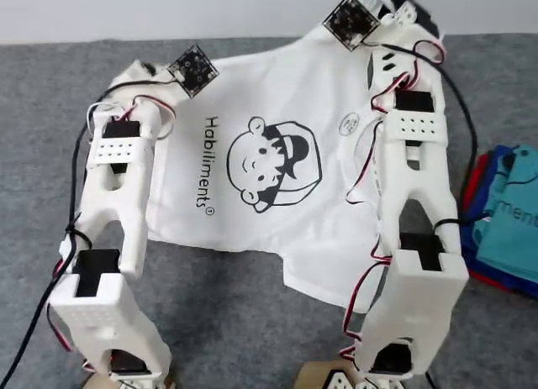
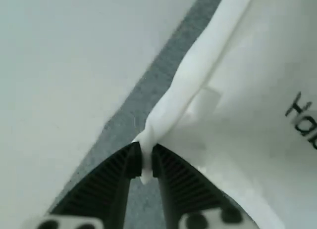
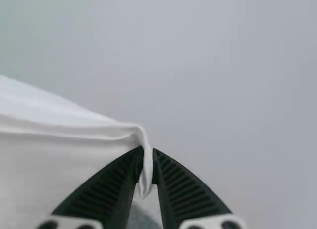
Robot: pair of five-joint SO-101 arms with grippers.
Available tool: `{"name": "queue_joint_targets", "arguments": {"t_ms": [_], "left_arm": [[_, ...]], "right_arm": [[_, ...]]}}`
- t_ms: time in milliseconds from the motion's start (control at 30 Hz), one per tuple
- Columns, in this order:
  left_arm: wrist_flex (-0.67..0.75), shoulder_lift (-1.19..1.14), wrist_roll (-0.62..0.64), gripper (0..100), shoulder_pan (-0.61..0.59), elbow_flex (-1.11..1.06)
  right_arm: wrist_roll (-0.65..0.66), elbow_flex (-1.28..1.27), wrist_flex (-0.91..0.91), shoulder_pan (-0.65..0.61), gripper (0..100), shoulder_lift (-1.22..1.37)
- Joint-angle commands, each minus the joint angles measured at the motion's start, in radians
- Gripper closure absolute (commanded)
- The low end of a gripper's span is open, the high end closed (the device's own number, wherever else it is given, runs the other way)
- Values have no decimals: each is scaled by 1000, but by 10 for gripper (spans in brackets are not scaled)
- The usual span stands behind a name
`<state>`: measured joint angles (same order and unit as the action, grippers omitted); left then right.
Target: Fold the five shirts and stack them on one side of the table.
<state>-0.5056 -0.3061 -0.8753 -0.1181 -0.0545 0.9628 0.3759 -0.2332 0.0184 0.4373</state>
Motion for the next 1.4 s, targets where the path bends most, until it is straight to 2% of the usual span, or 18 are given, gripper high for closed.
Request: {"name": "queue_joint_targets", "arguments": {"t_ms": [0, 267, 533, 867, 1000, 1100, 1367], "left_arm": [[-161, 11, 6, 995, -5, 50], [-491, 71, -5, 995, -12, 51], [-730, 107, -158, 995, -14, 51], [-1014, 144, -413, 995, -26, 51], [-1082, 152, -477, 995, -44, 51], [-1109, 147, -523, 995, -55, 50], [-1105, 146, -525, 994, -69, 47]], "right_arm": [[9, 60, -208, 19, 988, -77], [9, 60, -753, 24, 988, -220], [9, 60, -1132, 18, 988, -364], [9, 60, -1532, 16, 988, -499], [18, -11, -1563, 22, 988, -567], [60, -160, -1563, -4, 988, -647], [37, -578, -1557, -91, 987, -920]]}}
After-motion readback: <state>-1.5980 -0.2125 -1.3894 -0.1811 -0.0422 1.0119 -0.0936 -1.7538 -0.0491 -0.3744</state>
